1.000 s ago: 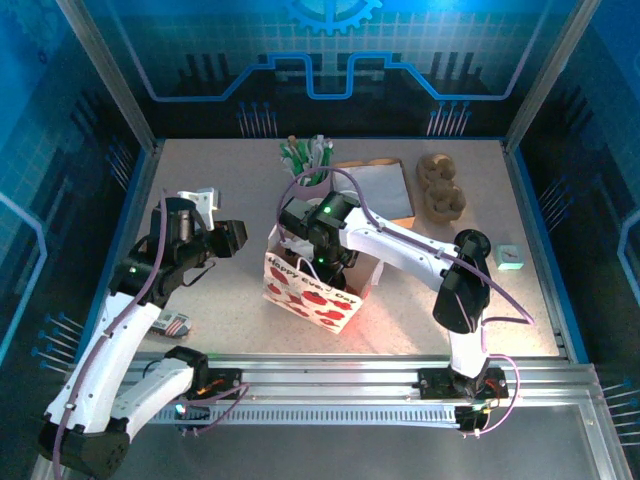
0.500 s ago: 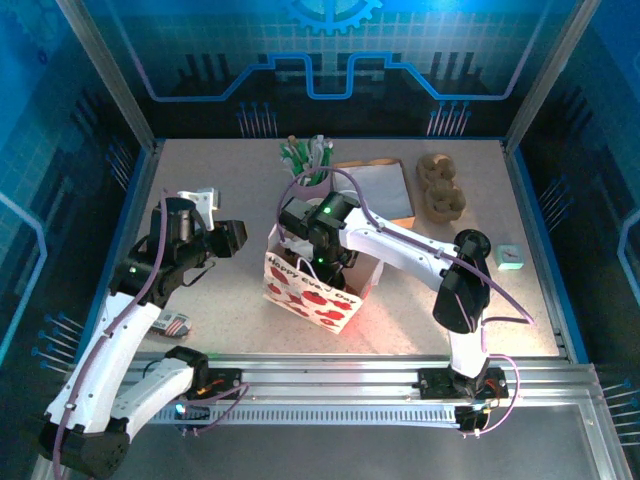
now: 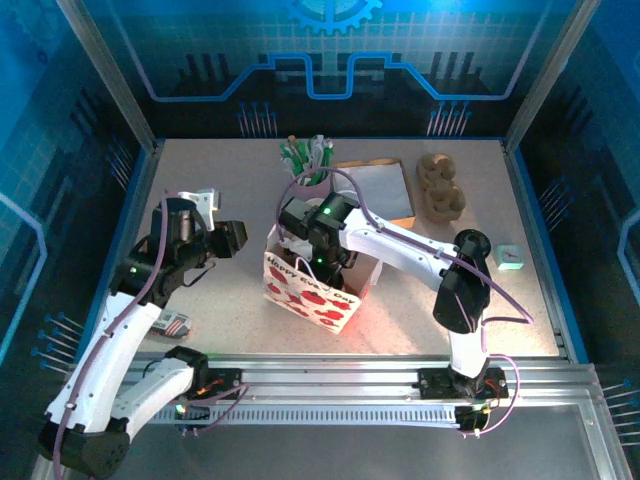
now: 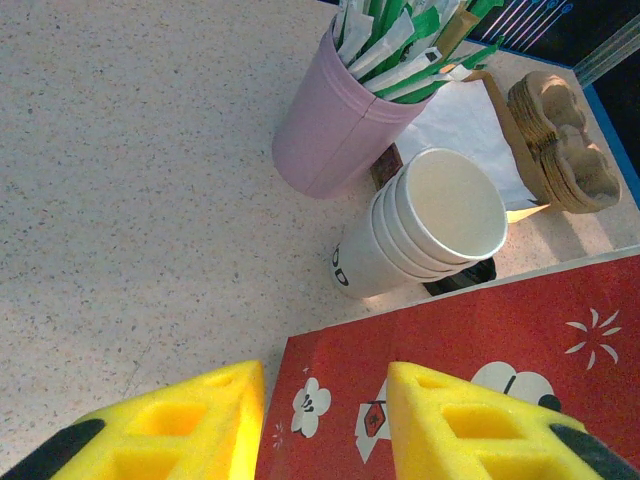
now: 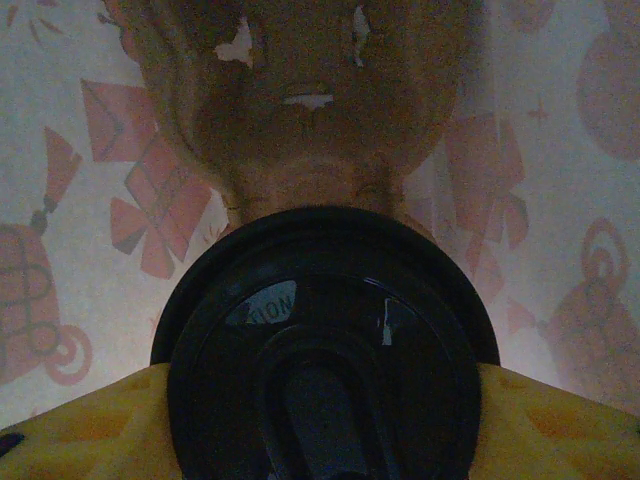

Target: Pack the takeout coffee

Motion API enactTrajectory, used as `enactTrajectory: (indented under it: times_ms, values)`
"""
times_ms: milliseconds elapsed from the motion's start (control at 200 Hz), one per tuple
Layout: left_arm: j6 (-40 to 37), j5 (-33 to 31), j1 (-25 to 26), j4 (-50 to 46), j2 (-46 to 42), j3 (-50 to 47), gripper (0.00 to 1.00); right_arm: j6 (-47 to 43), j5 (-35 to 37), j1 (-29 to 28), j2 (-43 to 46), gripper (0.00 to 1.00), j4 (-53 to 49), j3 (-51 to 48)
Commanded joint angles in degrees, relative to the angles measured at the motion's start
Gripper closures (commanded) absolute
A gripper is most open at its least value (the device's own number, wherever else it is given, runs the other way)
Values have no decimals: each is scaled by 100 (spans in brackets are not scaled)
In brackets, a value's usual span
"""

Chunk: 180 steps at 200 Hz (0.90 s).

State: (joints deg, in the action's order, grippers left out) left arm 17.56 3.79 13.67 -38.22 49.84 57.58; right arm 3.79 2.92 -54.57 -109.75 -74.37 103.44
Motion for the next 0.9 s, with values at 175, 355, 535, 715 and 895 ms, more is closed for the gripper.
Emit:
enactTrajectory:
  times_ms: [175,355,535,715,895]
  values:
    - [-139,-88,-31,92,-67,-69,62,31,-108,41,9,58,-113,-111]
    - [-148,-98,-31,87,-89,-81,62,18,-103,35,-11,57,-122,-94]
    - [-146,-78,-31,97,-80,-80,62,36,-92,22,6,57,-122,-102]
    - [-146,-80,-31,92,-80,-80,62,34,-99,11,23,56,-122,-96]
    - [-149,-89,-31,90,-80,-80,62,36,-105,7,40,53,-137,-87]
